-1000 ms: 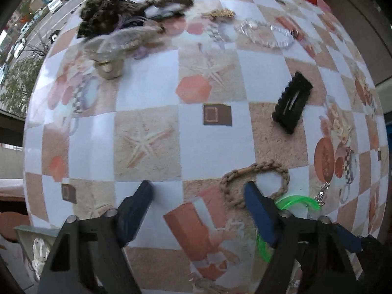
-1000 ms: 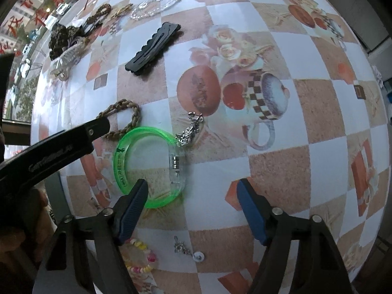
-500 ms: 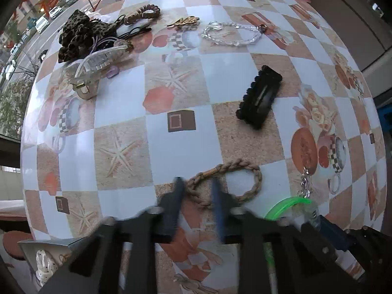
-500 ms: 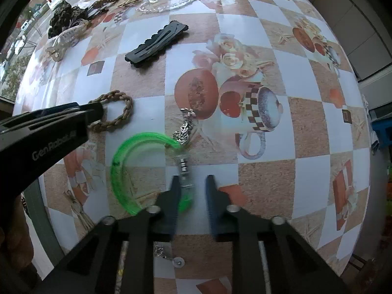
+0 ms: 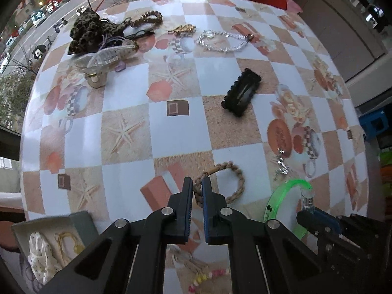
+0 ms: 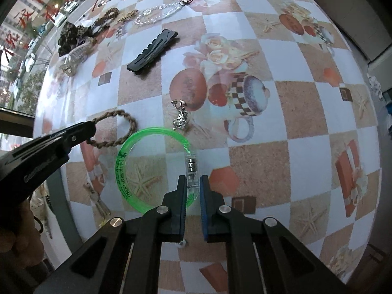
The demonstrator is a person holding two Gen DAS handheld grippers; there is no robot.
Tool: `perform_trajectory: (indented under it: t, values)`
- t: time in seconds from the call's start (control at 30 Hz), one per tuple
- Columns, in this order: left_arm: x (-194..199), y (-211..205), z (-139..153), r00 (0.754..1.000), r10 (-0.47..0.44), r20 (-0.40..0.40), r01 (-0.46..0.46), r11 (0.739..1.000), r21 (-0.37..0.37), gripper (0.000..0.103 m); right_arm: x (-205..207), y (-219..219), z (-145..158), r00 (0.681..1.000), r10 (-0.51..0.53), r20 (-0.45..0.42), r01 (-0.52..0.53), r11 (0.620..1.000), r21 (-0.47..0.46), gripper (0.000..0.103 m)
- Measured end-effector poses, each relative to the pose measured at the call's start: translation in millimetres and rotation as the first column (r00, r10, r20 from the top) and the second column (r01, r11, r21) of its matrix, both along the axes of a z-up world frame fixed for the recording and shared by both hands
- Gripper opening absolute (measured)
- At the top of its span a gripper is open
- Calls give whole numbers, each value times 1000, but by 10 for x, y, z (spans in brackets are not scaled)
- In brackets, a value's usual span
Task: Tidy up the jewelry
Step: 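Grasp the green bangle with the right gripper while the left grasps the braided brown bracelet, then carry both bracelets in the grippers over the tray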
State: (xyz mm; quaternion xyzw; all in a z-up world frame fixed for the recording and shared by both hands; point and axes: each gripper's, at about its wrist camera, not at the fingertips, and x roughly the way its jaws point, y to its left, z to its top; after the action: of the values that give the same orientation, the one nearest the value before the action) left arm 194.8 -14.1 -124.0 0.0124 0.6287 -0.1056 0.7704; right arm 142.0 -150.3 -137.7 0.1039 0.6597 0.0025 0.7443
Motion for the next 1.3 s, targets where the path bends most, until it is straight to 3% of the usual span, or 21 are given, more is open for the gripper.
perform_trajectory:
  t: [0.27, 0.7, 1.07, 1.3]
  values:
    - [-125, 353, 212, 1000, 15, 26, -14, 999, -48, 10, -293, -73, 207, 1000, -11, 2, 11, 1000, 14, 11]
    - [-642, 881, 630, 995, 79, 62, -72, 992, -102, 10, -355, 179, 405, 1000, 20, 21, -20, 1000, 14, 11]
    - [-1147, 1516, 782, 980, 189, 59, -180, 975, -129, 11, -404, 807, 603, 989, 143, 48, -144, 989, 26, 11]
    - [-1496, 1993, 733, 959, 282, 37, -276, 953, -127, 10, -475, 1429, 644, 960, 274, 47, -277, 960, 48, 11]
